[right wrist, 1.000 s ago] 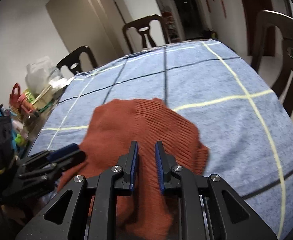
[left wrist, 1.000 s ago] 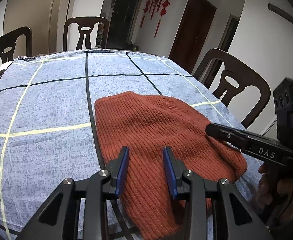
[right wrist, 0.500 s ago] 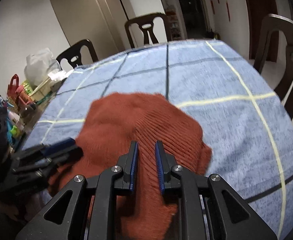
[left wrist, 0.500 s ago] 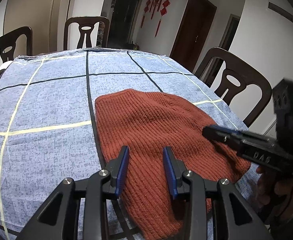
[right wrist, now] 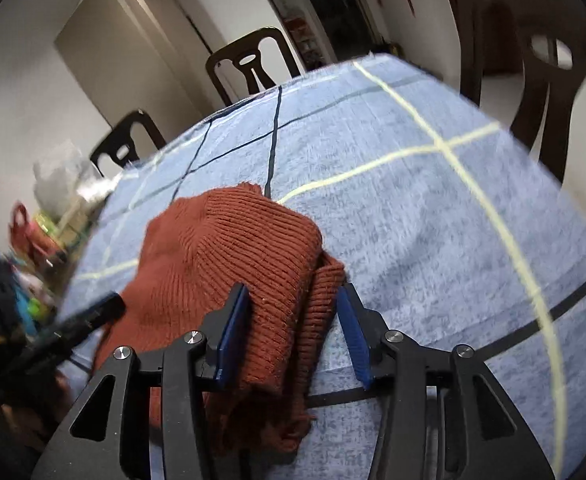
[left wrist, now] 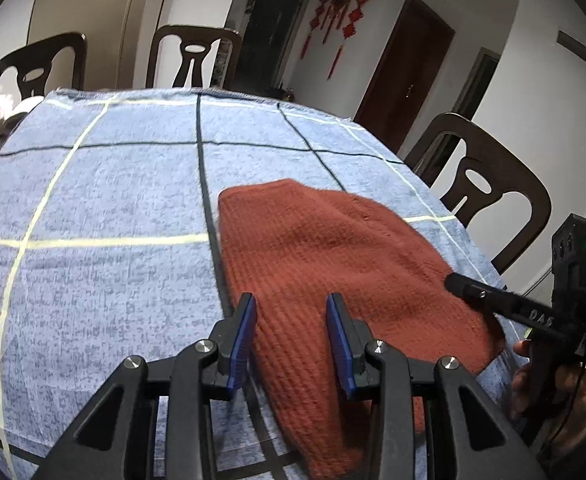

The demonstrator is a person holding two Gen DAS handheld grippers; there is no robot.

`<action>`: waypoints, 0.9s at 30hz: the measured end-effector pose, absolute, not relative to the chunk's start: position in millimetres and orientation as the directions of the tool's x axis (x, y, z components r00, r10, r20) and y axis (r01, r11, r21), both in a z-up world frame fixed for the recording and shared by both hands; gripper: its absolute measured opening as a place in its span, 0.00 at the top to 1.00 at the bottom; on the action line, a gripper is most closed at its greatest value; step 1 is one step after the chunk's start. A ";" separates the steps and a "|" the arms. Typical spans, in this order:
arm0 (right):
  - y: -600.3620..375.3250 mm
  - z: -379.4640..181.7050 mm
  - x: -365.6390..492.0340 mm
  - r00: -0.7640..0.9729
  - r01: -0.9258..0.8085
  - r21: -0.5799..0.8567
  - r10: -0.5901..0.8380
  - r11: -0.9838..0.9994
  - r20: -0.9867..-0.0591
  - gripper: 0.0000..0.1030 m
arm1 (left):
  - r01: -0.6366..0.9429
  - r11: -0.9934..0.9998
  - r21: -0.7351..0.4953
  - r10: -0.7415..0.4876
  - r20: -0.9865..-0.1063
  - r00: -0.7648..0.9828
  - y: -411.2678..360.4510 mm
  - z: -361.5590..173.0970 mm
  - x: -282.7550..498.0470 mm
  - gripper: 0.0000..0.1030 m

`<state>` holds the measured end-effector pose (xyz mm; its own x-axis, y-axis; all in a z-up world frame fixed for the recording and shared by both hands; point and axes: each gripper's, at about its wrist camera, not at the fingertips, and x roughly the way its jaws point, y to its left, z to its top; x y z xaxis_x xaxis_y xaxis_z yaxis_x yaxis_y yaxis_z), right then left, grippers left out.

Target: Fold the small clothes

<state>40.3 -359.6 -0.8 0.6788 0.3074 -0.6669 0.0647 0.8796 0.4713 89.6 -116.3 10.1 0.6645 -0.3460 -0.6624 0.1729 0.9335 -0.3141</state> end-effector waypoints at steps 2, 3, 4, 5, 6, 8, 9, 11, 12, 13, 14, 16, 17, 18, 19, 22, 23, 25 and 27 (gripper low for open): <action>-364.4 -4.5 42.2 0.675 0.069 0.520 0.344 0.851 -0.653 0.55 | 0.168 0.924 -0.344 -0.366 -0.665 0.651 -113.5 6.4 91.4 0.57; -365.8 -5.9 43.1 0.675 0.064 0.533 0.357 0.844 -0.646 0.55 | 0.166 0.920 -0.355 -0.374 -0.667 0.644 -112.7 4.6 92.4 0.57; -366.9 -7.4 44.6 0.674 0.058 0.546 0.371 0.836 -0.639 0.55 | 0.165 0.917 -0.362 -0.379 -0.668 0.640 -111.3 3.1 92.8 0.56; -368.2 -8.2 45.3 0.673 0.055 0.557 0.381 0.829 -0.634 0.55 | 0.166 0.914 -0.370 -0.387 -0.669 0.635 -111.1 1.7 93.8 0.54; -370.4 -9.7 46.6 0.670 0.057 0.577 0.397 0.815 -0.627 0.55 | 0.165 0.910 -0.379 -0.394 -0.671 0.628 -111.2 0.2 94.7 0.53; -372.5 -10.3 46.8 0.663 0.059 0.600 0.418 0.798 -0.621 0.55 | 0.157 0.905 -0.394 -0.401 -0.672 0.622 -111.1 -1.3 95.0 0.53; -371.3 -10.7 46.4 0.653 0.051 0.611 0.436 0.790 -0.619 0.55 | 0.154 0.905 -0.396 -0.400 -0.673 0.622 -111.5 -1.3 93.6 0.53; -367.6 -10.8 44.5 0.623 0.025 0.630 0.481 0.776 -0.617 0.55 | 0.156 0.905 -0.395 -0.401 -0.676 0.618 -113.4 -1.9 89.9 0.53; -366.6 -10.3 42.9 0.613 0.013 0.635 0.496 0.772 -0.615 0.55 | 0.156 0.904 -0.397 -0.403 -0.677 0.616 -113.5 -2.2 88.6 0.53; -365.0 -9.6 42.9 0.604 0.004 0.638 0.506 0.770 -0.616 0.55 | 0.154 0.904 -0.398 -0.403 -0.677 0.616 -113.8 -2.6 88.0 0.53; -364.1 -9.9 44.0 0.602 0.001 0.634 0.506 0.773 -0.618 0.54 | 0.154 0.905 -0.397 -0.402 -0.679 0.615 -114.5 -2.8 88.7 0.52; -362.9 -11.4 49.2 0.596 -0.004 0.638 0.514 0.770 -0.617 0.55 | 0.152 0.905 -0.398 -0.403 -0.686 0.606 -116.5 -3.3 92.8 0.51; -361.7 -11.7 51.9 0.596 -0.002 0.642 0.517 0.767 -0.615 0.57 | 0.149 0.905 -0.399 -0.403 -0.689 0.602 -117.9 -3.4 95.1 0.50; -359.7 -11.9 54.1 0.595 -0.005 0.641 0.517 0.768 -0.615 0.59 | 0.146 0.905 -0.399 -0.402 -0.693 0.599 -119.7 -3.5 96.8 0.49; -357.1 -12.1 56.3 0.593 -0.009 0.640 0.519 0.769 -0.616 0.61 | 0.141 0.908 -0.395 -0.397 -0.699 0.595 -122.6 -3.5 98.6 0.49; -352.4 -8.3 56.6 0.594 -0.018 0.631 0.516 0.776 -0.617 0.70 | 0.135 0.916 -0.378 -0.380 -0.709 0.595 -125.0 -0.3 98.0 0.55; -352.8 -5.3 54.7 0.599 -0.023 0.629 0.515 0.777 -0.613 0.72 | 0.147 0.918 -0.369 -0.379 -0.705 0.599 -127.2 2.1 97.0 0.65; -352.5 1.4 51.7 0.608 -0.037 0.637 0.523 0.770 -0.597 0.73 | 0.164 0.917 -0.363 -0.384 -0.696 0.606 -130.5 8.2 96.9 0.72; -350.9 11.5 48.5 0.620 -0.057 0.638 0.529 0.768 -0.580 0.74 | 0.180 0.910 -0.374 -0.401 -0.683 0.610 -129.2 14.5 97.0 0.73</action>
<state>48.5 -350.9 11.5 0.6196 0.5286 -0.5802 -0.0573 0.7677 0.6383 97.0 -129.2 14.5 0.6102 -0.4009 -0.6834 0.1796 0.9101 -0.3735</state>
